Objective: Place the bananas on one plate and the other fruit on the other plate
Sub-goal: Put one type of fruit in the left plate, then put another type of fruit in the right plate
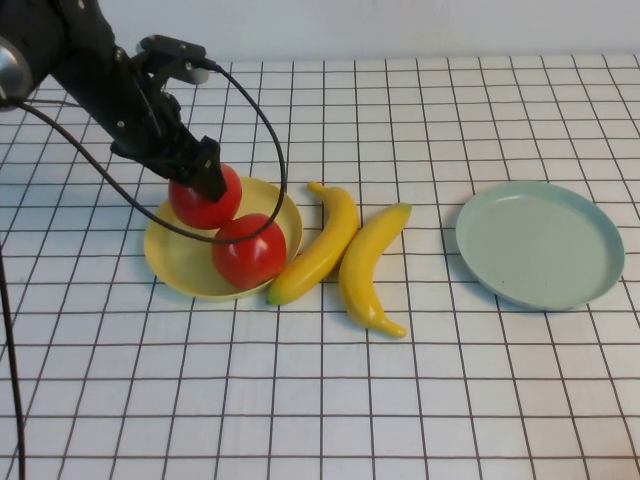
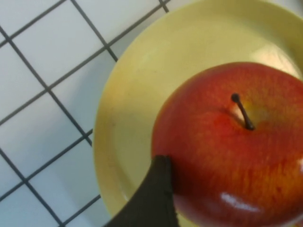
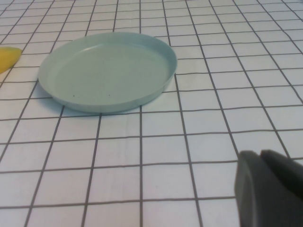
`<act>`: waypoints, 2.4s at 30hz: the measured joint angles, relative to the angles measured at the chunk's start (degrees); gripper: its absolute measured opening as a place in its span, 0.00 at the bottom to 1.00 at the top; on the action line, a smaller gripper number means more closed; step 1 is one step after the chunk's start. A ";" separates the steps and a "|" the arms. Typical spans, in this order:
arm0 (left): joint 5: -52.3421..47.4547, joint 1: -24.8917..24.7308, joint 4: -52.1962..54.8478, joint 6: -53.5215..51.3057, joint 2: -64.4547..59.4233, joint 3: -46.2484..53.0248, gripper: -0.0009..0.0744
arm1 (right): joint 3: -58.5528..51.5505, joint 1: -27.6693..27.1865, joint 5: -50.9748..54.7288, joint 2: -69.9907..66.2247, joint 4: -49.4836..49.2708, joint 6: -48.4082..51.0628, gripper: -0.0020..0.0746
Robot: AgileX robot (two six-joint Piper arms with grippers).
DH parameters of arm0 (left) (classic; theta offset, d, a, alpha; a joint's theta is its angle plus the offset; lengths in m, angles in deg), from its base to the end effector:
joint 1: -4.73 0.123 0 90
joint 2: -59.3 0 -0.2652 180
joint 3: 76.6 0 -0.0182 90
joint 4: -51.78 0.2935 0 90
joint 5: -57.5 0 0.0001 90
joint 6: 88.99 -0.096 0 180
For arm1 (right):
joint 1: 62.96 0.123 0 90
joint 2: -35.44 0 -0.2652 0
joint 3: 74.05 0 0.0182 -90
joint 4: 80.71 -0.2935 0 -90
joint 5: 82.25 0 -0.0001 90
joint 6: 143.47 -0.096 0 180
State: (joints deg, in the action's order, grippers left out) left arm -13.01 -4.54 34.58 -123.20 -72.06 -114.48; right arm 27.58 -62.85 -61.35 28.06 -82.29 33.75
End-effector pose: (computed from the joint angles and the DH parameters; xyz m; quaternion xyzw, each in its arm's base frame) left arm 0.4851 -0.1063 0.2341 0.3350 0.9205 -0.1134 0.1661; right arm 0.1203 0.0012 0.1694 0.0261 0.8016 0.0267 0.5967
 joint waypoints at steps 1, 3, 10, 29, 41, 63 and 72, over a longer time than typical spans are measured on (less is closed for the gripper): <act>0.00 0.61 -1.37 0.11 0.00 0.00 0.90 | 0.00 0.00 0.00 0.00 0.00 0.00 0.01; 0.00 1.94 -4.56 0.11 0.00 0.00 0.90 | 0.00 0.00 0.00 0.00 0.00 0.00 0.01; 0.00 3.29 -5.37 -0.02 1.12 0.00 0.90 | 0.00 0.00 0.00 0.00 0.00 0.00 0.01; 7.85 1.94 -10.71 -6.44 37.40 26.82 0.89 | 0.00 0.00 0.00 0.00 0.00 0.00 0.01; 36.33 1.94 -14.94 3.55 73.24 65.68 0.06 | 0.00 0.00 0.00 0.00 0.00 0.00 0.01; 44.04 1.94 15.23 27.51 113.61 90.03 0.01 | 0.00 0.00 0.00 0.00 0.00 0.00 0.01; 47.26 1.94 24.01 34.66 123.58 107.53 0.01 | 0.00 0.00 0.00 0.00 0.00 0.00 0.01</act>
State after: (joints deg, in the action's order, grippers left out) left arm 34.26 -2.60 58.59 -88.54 51.52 -6.95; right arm 27.58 -62.85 -61.35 28.06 -82.29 33.75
